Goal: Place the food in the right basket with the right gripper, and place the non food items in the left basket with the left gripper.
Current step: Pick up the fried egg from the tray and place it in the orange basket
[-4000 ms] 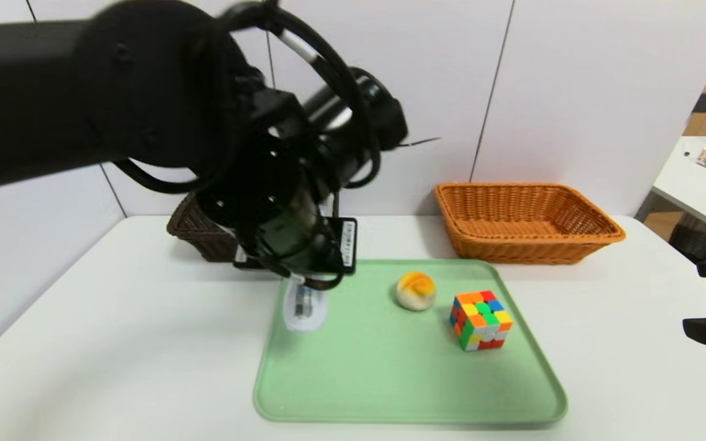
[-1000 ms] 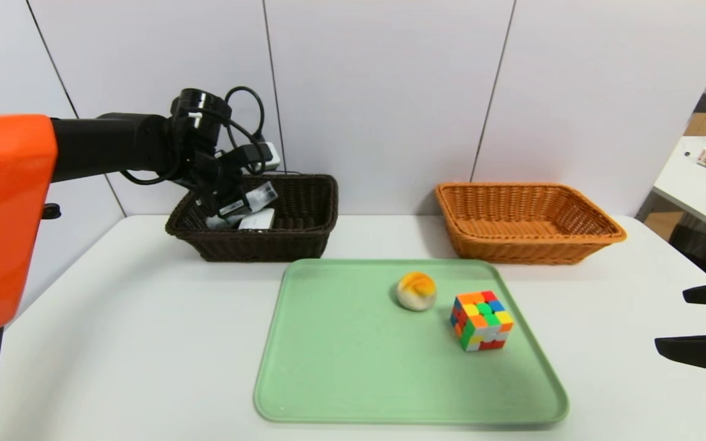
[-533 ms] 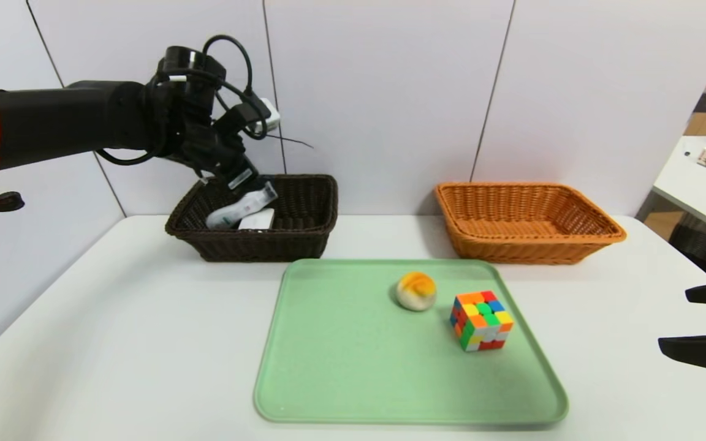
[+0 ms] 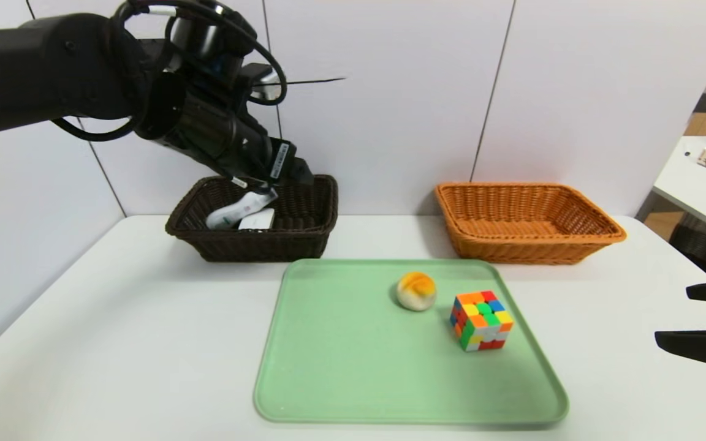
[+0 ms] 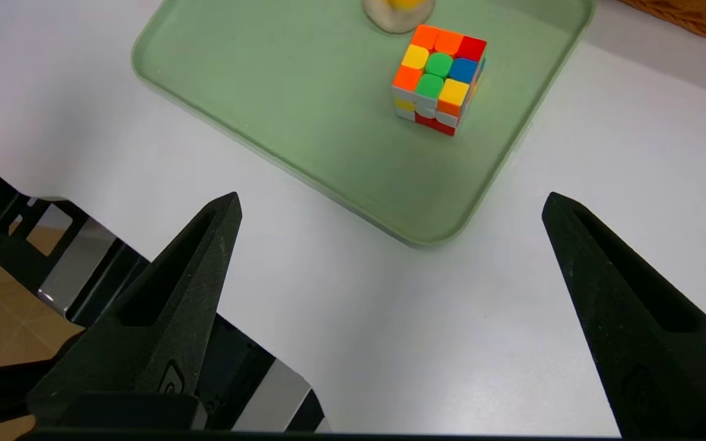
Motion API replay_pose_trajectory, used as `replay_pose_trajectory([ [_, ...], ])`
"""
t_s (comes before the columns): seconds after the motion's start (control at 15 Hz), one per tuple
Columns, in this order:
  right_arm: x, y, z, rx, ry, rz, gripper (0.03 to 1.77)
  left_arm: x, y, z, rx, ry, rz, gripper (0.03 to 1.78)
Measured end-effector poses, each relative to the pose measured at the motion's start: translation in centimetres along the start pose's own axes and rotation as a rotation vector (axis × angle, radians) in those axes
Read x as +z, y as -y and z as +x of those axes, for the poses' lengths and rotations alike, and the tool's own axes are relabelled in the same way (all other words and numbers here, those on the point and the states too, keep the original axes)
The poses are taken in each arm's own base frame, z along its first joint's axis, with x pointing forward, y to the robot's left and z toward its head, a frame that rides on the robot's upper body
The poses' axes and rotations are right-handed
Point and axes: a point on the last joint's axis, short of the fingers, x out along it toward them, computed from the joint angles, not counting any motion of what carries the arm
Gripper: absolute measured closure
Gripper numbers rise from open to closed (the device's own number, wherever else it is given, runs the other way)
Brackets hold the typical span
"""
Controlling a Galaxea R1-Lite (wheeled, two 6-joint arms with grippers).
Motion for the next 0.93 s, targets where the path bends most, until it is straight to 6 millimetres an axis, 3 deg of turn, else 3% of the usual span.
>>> replay_pose_trajectory([
  [0.33,-0.1,0.3,0.0,-0.02,0.002,0.014,0.1,-2.5,5.1,-2.8,-0.134,-0.11,-0.196,0.14],
  [0.67,-0.1,0.3,-0.1,-0.027,0.006,0.021,0.1,-5.4,9.3,-4.0,-0.246,-0.152,-0.132,0.13],
  [0.93,0.0,0.7,0.0,-0.051,0.006,0.053,0.1,-7.1,10.7,-4.6,-0.271,-0.197,-0.078,0.12],
])
